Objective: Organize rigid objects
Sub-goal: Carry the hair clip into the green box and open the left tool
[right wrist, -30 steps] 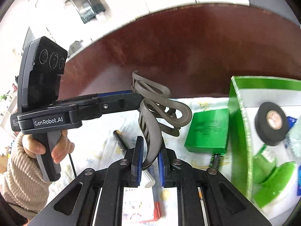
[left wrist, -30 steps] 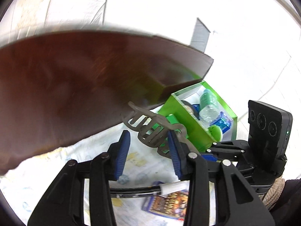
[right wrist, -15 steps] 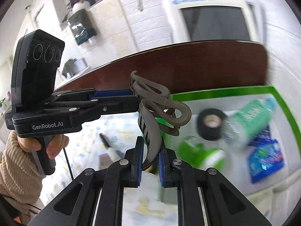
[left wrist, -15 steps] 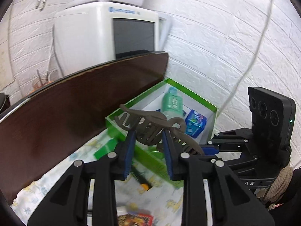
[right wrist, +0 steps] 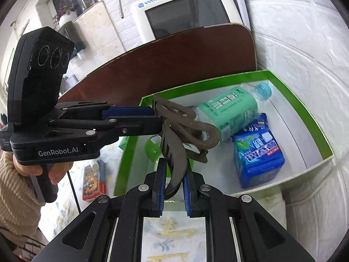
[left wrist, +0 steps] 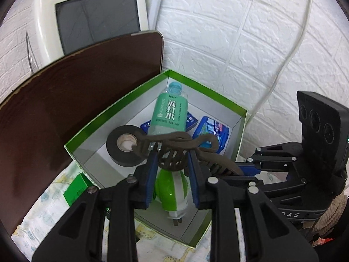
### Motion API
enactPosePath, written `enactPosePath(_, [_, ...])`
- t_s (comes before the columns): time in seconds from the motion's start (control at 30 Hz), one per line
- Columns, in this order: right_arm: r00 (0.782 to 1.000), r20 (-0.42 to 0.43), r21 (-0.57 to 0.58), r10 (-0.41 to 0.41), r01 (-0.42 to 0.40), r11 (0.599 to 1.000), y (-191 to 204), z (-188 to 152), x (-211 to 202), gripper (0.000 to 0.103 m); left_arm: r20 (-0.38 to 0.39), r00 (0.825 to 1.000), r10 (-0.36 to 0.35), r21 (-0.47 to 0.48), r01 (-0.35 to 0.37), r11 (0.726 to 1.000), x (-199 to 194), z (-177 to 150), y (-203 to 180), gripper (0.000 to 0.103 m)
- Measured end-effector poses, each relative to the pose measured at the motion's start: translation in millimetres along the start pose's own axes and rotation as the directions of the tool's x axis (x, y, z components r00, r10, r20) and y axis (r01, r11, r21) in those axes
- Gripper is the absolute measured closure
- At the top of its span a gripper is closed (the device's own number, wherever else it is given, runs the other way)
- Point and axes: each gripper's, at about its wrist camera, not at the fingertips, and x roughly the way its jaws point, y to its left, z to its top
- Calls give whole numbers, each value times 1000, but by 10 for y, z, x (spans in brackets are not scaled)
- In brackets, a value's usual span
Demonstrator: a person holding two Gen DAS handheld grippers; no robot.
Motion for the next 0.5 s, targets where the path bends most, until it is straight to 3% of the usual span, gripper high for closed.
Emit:
enactPosePath(0.17, [1000, 9, 21, -15, 15, 1000, -88, -58, -29, 88, -45, 999, 30, -3, -31, 1000, 112, -36, -33, 75])
enactPosePath(0.3, [998, 34, 45, -53, 51, 998, -101, -53, -110, 88, -25, 997, 76, -13, -77, 997, -23, -81, 16, 57])
enactPosePath(0.4, [995, 48, 65, -90, 87, 994, -104, -36, -185, 82, 4, 994, 106, -51, -106, 993, -209, -136, 121, 51])
enactPosePath(0.5, [992, 52, 84, -112, 107, 991, -130, -32, -180, 69, 26, 991, 128, -89, -125, 988, -400, -228, 227, 51])
